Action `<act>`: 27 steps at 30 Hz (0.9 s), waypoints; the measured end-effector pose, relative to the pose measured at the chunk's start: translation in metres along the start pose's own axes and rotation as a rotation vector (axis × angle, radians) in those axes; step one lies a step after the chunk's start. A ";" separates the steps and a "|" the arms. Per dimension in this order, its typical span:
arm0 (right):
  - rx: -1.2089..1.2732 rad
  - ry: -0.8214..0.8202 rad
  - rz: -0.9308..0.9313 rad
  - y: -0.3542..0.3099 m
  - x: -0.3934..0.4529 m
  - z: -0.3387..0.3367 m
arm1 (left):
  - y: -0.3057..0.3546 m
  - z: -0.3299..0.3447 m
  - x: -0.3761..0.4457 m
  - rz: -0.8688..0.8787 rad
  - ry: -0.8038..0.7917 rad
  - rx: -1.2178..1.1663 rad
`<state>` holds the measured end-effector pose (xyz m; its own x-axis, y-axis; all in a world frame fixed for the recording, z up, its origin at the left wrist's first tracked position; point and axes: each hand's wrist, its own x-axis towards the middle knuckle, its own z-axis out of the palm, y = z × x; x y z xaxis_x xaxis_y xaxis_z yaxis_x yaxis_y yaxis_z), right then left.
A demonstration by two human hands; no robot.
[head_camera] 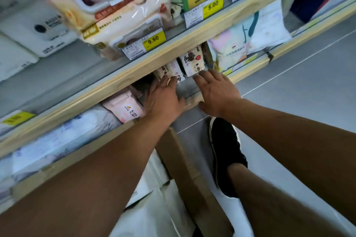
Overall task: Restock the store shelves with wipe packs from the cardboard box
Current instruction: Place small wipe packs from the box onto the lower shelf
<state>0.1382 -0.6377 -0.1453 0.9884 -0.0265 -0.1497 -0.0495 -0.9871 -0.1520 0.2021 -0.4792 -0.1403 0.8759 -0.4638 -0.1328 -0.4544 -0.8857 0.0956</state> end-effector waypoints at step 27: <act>-0.032 -0.135 -0.495 -0.351 -0.134 -0.092 | -0.239 -0.120 -0.370 -0.231 0.096 -0.255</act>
<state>0.0364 -0.3023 0.0180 0.8649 0.4637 -0.1921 0.4261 -0.8806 -0.2073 0.0060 -0.0927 0.0040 0.9675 -0.2370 -0.0879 -0.1981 -0.9269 0.3189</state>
